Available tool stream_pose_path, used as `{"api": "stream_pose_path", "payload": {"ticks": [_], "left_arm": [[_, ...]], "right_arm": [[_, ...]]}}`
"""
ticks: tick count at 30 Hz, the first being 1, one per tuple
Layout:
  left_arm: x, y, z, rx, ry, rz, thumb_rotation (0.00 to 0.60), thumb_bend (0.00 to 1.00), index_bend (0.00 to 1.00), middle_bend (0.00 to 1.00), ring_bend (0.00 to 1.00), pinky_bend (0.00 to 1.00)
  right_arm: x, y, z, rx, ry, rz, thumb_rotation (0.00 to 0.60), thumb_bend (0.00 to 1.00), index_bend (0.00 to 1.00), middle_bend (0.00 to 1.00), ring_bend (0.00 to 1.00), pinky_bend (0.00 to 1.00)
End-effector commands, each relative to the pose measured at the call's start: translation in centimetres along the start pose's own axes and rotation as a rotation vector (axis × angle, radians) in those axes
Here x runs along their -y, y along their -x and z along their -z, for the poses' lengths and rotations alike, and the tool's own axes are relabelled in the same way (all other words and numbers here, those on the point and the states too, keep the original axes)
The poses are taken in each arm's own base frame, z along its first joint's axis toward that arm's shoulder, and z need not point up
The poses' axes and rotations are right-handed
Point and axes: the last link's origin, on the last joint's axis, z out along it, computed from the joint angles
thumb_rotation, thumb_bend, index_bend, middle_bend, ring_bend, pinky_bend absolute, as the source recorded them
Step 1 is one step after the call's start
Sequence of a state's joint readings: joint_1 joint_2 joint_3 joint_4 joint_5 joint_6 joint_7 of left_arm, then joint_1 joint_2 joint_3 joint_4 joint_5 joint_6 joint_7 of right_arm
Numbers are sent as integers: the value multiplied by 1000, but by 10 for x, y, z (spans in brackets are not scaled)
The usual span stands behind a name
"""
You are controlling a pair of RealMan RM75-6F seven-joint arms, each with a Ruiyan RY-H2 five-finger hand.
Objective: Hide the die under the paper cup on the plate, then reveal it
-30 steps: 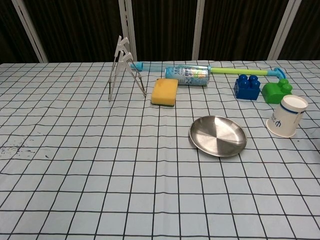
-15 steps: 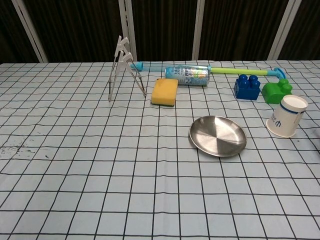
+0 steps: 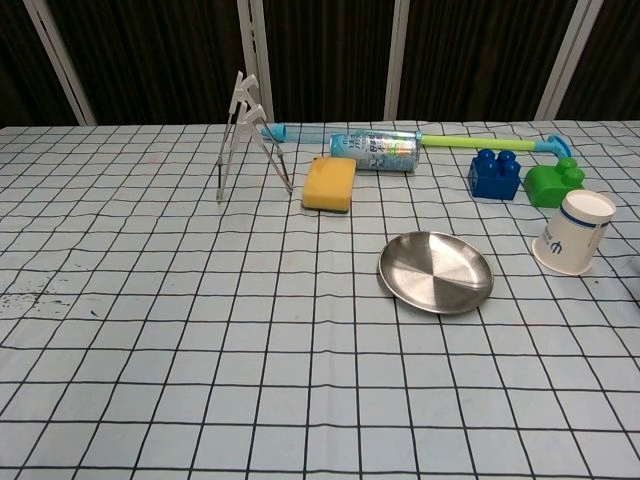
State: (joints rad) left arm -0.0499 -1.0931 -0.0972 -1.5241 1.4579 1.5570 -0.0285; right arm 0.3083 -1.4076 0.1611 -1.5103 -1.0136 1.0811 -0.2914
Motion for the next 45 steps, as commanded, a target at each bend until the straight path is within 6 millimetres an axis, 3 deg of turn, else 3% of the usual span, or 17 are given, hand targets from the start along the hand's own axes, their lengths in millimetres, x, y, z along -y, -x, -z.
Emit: {"api": "stream_pose_path", "payload": {"ticks": [1, 14, 45], "left_arm": [[0, 0, 0, 0, 0, 0, 600, 696, 214, 0, 0, 118], [-1, 1, -1, 2, 0, -7, 600, 697, 215, 0, 0, 118], [-3, 4, -2, 9, -3, -25, 600, 697, 222, 0, 0, 118]], "right_arm": [[0, 1, -1, 2, 2, 1, 600, 178, 476, 111, 82, 0], [-4, 6, -5, 13, 16, -3, 600, 271, 504, 116, 82, 0], [-9, 13, -9, 29, 20, -6, 600, 332, 550, 128, 89, 0]]}}
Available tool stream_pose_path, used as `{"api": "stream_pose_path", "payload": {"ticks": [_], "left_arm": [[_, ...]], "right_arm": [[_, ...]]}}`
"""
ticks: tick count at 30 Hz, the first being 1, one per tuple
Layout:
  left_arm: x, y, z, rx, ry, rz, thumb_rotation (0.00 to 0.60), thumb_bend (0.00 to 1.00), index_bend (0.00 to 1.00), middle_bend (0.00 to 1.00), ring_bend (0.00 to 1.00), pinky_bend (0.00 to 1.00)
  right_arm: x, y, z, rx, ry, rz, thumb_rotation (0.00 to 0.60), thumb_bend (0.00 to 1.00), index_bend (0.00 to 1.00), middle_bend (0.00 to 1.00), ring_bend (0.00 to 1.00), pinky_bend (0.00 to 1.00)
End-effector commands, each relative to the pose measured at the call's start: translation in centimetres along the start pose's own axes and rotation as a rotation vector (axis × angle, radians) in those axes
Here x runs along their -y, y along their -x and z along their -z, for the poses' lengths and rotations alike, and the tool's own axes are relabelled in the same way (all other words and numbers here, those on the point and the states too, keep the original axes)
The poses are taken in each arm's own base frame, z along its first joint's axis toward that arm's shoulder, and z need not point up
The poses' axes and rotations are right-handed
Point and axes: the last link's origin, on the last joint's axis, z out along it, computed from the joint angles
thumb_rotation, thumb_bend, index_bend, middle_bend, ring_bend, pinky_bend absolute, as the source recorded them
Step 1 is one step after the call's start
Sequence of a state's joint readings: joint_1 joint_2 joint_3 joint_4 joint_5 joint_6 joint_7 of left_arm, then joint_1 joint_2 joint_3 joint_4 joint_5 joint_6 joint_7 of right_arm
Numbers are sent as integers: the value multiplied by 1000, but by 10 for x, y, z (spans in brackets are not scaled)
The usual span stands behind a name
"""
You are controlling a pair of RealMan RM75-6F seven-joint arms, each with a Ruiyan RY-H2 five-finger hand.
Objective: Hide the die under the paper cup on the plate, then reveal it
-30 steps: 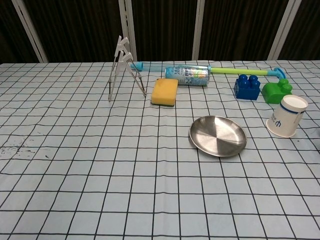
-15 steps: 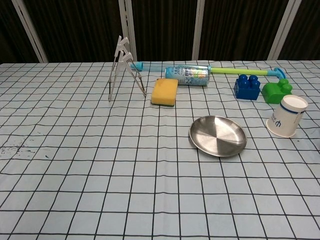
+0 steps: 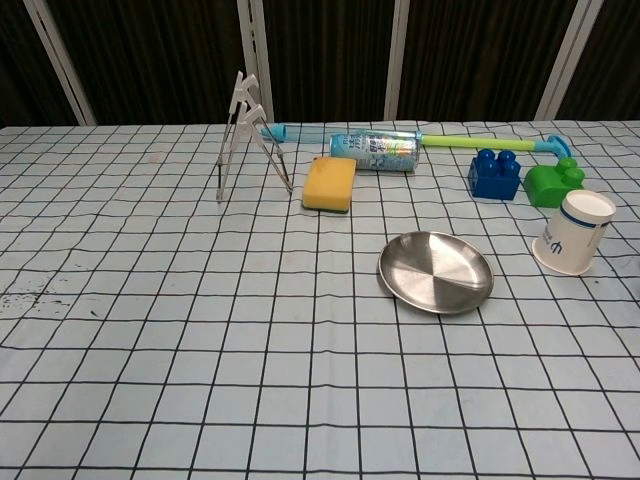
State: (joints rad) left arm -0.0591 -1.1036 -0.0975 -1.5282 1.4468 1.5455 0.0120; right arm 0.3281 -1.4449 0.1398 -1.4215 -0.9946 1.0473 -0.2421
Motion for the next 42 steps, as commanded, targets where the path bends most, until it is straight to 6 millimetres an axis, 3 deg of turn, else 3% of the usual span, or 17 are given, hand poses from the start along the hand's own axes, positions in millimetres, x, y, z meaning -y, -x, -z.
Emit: {"api": "stream_pose_path", "payload": {"ticks": [1, 16, 26, 36, 42], "left_arm": [[0, 0, 0, 0, 1, -1, 600, 697, 222, 0, 0, 118], [-1, 1, 0, 1, 0, -4, 600, 697, 222, 0, 0, 118], [0, 0, 0, -3, -2, 0, 600, 697, 223, 0, 0, 118], [1, -2, 0, -5, -5, 9, 600, 697, 223, 0, 0, 118], [2, -3, 1, -5, -5, 14, 600, 697, 224, 0, 0, 118]], "right_arm": [[0, 0, 0, 2, 0, 0, 600, 333, 550, 128, 89, 0], [-1, 3, 0, 13, -4, 1, 600, 390, 584, 145, 99, 0], [2, -10, 4, -45, -29, -15, 600, 414, 610, 159, 109, 0], [4, -49, 11, -163, -45, -39, 600, 414, 610, 159, 109, 0], [28, -85, 13, -233, -116, -13, 600, 414, 610, 159, 109, 0]]}}
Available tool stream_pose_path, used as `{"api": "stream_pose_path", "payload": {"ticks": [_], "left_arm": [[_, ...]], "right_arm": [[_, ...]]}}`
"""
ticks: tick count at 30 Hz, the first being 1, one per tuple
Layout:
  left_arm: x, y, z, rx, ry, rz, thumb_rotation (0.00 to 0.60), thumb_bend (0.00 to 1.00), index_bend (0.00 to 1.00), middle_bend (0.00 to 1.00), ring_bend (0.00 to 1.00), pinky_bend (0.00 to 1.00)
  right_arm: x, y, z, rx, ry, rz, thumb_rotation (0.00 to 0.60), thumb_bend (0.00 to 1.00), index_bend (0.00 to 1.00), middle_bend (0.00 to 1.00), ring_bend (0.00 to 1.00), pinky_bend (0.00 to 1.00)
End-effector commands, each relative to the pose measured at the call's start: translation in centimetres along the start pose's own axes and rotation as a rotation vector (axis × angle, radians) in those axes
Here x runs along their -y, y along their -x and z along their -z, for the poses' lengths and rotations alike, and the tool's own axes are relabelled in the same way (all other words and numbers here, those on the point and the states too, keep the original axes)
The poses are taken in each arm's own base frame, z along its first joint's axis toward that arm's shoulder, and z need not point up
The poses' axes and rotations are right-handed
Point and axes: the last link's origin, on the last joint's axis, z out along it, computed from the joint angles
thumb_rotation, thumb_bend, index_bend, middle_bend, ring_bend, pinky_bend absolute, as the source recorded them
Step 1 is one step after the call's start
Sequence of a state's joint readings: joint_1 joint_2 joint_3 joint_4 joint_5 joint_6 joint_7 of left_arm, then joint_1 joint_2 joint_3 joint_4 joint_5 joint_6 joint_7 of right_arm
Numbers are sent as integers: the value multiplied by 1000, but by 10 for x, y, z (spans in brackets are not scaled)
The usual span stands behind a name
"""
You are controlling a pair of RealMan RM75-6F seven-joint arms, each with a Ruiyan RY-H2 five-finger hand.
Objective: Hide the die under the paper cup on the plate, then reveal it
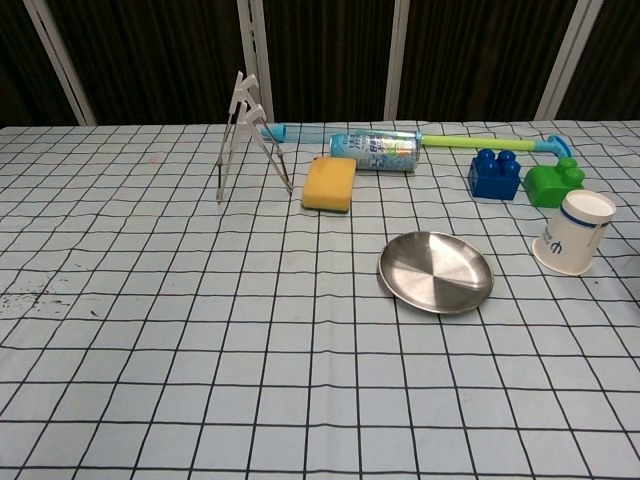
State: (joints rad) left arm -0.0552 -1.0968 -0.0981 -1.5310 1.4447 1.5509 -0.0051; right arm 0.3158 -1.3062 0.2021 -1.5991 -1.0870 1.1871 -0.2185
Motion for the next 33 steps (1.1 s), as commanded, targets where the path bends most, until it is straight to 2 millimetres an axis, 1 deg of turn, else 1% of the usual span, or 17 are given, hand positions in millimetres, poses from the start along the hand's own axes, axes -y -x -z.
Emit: {"api": "stream_pose_path", "payload": {"ticks": [1, 5, 8, 11, 12, 16, 18, 21, 23, 28, 33], "left_arm": [[0, -1, 0, -1, 1, 3, 600, 697, 224, 0, 0, 118], [1, -1, 0, 0, -2, 5, 600, 697, 224, 0, 0, 118], [2, -1, 0, 1, -4, 7, 600, 697, 224, 0, 0, 118], [3, -1, -1, 4, -7, 8, 600, 697, 224, 0, 0, 118], [3, -1, -1, 5, -7, 8, 600, 697, 224, 0, 0, 118], [3, 0, -2, 10, -8, 7, 600, 697, 225, 0, 0, 118], [3, 0, -3, 10, -8, 6, 600, 697, 225, 0, 0, 118], [4, 1, -4, 9, -12, 5, 600, 697, 225, 0, 0, 118], [4, 1, -4, 8, -15, 4, 600, 697, 225, 0, 0, 118], [5, 1, -5, 7, -19, 2, 600, 697, 225, 0, 0, 118], [4, 1, -5, 6, -18, 1, 600, 697, 225, 0, 0, 118]], "right_arm": [[23, -23, -7, -41, -65, 34, 600, 414, 610, 159, 109, 0], [57, -33, -13, -39, -145, 80, 600, 415, 610, 159, 109, 0], [83, -36, -19, -26, -200, 109, 600, 415, 610, 159, 109, 0], [110, -32, -28, 8, -252, 144, 600, 414, 609, 159, 109, 0], [114, -31, -29, 14, -261, 149, 600, 414, 610, 159, 109, 0], [144, -18, -42, 74, -299, 128, 600, 414, 610, 159, 109, 0], [153, -12, -46, 93, -307, 114, 600, 414, 609, 159, 109, 0], [167, 3, -50, 136, -321, 98, 600, 414, 610, 159, 109, 0], [173, 14, -50, 158, -330, 104, 600, 414, 610, 159, 109, 0], [182, 37, -44, 190, -365, 134, 600, 415, 610, 159, 109, 0], [182, 49, -47, 213, -364, 139, 600, 414, 610, 159, 109, 0]]}}
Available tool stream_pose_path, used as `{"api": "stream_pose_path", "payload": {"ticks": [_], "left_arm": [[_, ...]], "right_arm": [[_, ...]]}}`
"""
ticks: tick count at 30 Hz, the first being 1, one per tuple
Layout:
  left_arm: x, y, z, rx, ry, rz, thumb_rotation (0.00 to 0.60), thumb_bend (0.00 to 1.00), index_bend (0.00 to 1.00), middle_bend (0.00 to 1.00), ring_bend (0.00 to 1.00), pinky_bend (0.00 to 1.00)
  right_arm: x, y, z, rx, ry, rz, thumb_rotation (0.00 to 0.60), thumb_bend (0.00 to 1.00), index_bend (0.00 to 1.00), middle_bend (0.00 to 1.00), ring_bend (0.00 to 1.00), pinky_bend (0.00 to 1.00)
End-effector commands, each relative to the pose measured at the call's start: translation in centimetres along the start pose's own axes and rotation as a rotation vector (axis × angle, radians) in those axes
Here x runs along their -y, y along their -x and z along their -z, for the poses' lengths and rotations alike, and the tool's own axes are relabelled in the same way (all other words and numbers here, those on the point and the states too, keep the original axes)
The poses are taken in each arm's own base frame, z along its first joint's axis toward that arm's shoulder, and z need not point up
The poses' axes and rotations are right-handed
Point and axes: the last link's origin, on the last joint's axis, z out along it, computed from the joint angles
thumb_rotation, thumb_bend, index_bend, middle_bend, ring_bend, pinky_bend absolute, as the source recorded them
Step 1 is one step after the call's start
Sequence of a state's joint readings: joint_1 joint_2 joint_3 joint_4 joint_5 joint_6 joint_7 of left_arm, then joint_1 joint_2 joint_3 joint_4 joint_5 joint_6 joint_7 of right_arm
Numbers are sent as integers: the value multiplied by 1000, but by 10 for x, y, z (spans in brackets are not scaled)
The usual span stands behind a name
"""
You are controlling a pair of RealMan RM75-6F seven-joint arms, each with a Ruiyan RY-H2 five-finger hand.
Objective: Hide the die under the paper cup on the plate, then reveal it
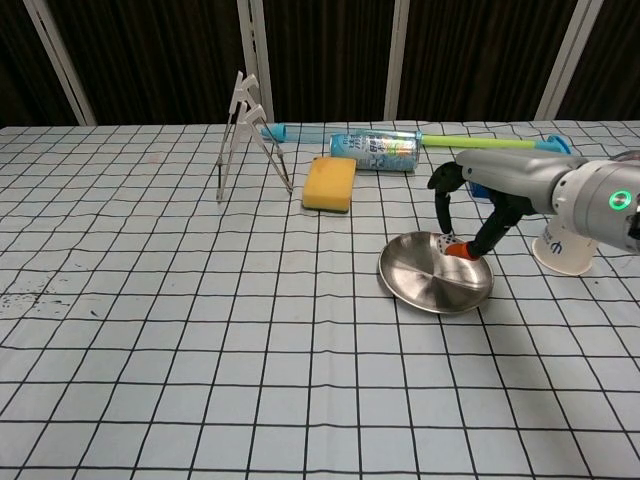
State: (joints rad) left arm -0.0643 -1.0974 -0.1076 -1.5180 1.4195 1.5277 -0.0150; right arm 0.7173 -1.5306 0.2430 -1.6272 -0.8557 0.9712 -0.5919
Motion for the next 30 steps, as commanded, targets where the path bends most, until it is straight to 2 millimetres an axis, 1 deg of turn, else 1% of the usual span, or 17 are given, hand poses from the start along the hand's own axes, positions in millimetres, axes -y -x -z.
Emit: {"api": "stream_pose_path", "payload": {"ticks": [1, 11, 15, 21, 22, 23, 25, 27, 28, 29, 30], "left_arm": [[0, 0, 0, -2, -1, -1, 600, 697, 225, 0, 0, 118], [-1, 1, 0, 0, -3, -10, 600, 697, 225, 0, 0, 118], [1, 0, -1, -3, -11, -11, 600, 697, 225, 0, 0, 118], [1, 1, -2, -2, -14, -13, 600, 697, 225, 0, 0, 118], [0, 2, -2, 0, -13, -15, 600, 697, 225, 0, 0, 118], [0, 2, -2, 1, -12, -16, 600, 697, 225, 0, 0, 118], [0, 2, -2, 2, -11, -18, 600, 697, 225, 0, 0, 118], [0, 2, -2, 1, -13, -19, 600, 697, 225, 0, 0, 118], [0, 2, -2, 1, -14, -19, 600, 697, 225, 0, 0, 118], [0, 2, -2, 0, -16, -19, 600, 697, 225, 0, 0, 118], [0, 2, -2, 0, -17, -19, 600, 697, 225, 0, 0, 118]], "right_arm": [[1, 7, -4, 15, -1, -5, 600, 415, 610, 159, 109, 0], [-2, 22, -15, 22, -2, -14, 600, 415, 610, 159, 109, 0], [-6, 29, -21, 34, 9, -17, 600, 415, 610, 159, 109, 0], [-10, 36, -24, 44, 13, -25, 600, 412, 600, 159, 109, 0], [-11, 36, -25, 41, 14, -23, 600, 397, 578, 159, 109, 0], [-11, 36, -25, 39, 14, -22, 600, 355, 521, 158, 106, 0], [-12, 36, -27, 32, 16, -17, 600, 257, 393, 158, 97, 0], [-14, 35, -27, 29, 21, -14, 600, 151, 224, 146, 78, 0], [-15, 34, -27, 26, 23, -9, 600, 122, 164, 138, 72, 0], [-15, 33, -27, 23, 26, -5, 600, 87, 83, 127, 66, 0], [-16, 32, -27, 18, 29, -2, 600, 70, 44, 122, 64, 0]]}}
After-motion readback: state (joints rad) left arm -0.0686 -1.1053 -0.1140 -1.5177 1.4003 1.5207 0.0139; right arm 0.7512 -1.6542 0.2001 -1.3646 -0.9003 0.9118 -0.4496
